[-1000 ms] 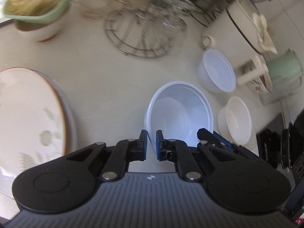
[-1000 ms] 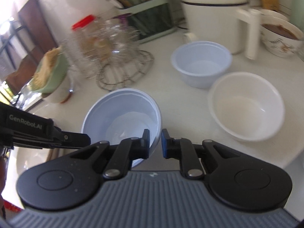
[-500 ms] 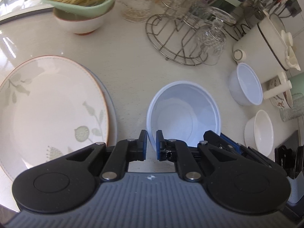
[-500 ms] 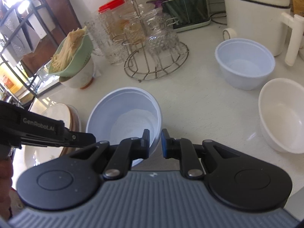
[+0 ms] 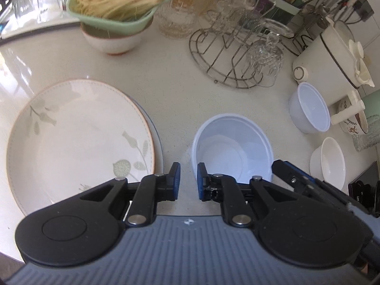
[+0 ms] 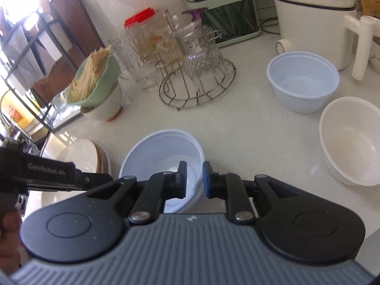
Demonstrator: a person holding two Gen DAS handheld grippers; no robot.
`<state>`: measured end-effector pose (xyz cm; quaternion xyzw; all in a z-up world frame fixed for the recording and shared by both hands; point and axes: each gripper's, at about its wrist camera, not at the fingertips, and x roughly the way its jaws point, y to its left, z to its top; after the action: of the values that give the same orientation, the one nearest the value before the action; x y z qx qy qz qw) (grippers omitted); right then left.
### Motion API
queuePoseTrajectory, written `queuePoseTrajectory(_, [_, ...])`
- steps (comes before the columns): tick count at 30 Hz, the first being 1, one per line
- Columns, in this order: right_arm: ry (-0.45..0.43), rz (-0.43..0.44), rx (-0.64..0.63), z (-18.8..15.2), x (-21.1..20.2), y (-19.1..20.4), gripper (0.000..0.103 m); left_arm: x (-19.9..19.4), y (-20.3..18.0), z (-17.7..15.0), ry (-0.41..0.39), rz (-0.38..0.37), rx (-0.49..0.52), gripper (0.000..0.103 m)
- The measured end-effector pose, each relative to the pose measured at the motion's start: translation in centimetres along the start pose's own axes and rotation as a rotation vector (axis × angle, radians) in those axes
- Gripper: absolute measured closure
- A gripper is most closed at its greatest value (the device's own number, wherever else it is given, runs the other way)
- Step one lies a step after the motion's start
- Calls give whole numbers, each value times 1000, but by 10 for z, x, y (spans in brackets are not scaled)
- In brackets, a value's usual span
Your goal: Organize plates and bowls
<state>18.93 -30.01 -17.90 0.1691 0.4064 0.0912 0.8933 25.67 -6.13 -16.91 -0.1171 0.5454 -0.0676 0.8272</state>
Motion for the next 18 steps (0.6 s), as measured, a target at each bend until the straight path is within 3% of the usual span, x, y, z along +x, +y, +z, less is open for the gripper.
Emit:
queuePoseTrajectory(3, [-21, -6, 0, 4, -9, -1, 80, -15, -6, 0, -26, -9, 23, 87])
queuePoseTrajectory(18, [-186, 15, -42, 31, -74, 4, 80, -81, -48, 5, -180, -41, 124, 87])
